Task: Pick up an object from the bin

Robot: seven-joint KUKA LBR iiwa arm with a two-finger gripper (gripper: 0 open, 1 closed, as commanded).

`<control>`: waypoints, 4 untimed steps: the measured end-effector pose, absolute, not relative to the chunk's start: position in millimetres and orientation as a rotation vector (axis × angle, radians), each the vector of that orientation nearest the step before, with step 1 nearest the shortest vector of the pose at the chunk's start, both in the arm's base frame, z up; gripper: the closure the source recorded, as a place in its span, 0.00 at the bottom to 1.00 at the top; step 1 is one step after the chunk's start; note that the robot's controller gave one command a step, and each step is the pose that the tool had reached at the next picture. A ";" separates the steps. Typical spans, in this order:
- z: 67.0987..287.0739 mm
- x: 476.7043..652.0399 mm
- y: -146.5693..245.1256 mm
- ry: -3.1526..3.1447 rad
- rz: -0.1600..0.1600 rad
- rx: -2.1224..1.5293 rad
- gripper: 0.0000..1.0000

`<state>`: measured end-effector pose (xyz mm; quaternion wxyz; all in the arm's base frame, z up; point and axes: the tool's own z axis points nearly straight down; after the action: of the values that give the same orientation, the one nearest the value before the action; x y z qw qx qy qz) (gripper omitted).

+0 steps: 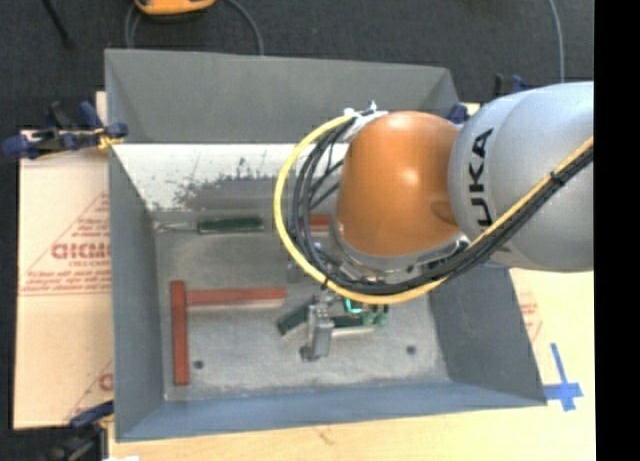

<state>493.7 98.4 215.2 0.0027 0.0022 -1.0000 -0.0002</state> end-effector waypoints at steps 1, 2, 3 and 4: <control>219.4 495.5 97.8 -3.145 -0.002 0.001 0.00; 76.0 537.0 30.3 -3.149 -0.010 -0.142 1.00; 71.6 534.2 27.6 -3.140 -0.003 -0.149 0.00; 73.9 537.1 26.8 -3.151 -0.003 -0.157 1.00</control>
Offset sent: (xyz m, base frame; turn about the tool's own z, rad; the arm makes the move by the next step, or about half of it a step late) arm 0.0390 -0.0707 -0.1452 0.0946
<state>537.1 26.8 73.9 -0.0065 -0.0496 -0.9987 -0.0010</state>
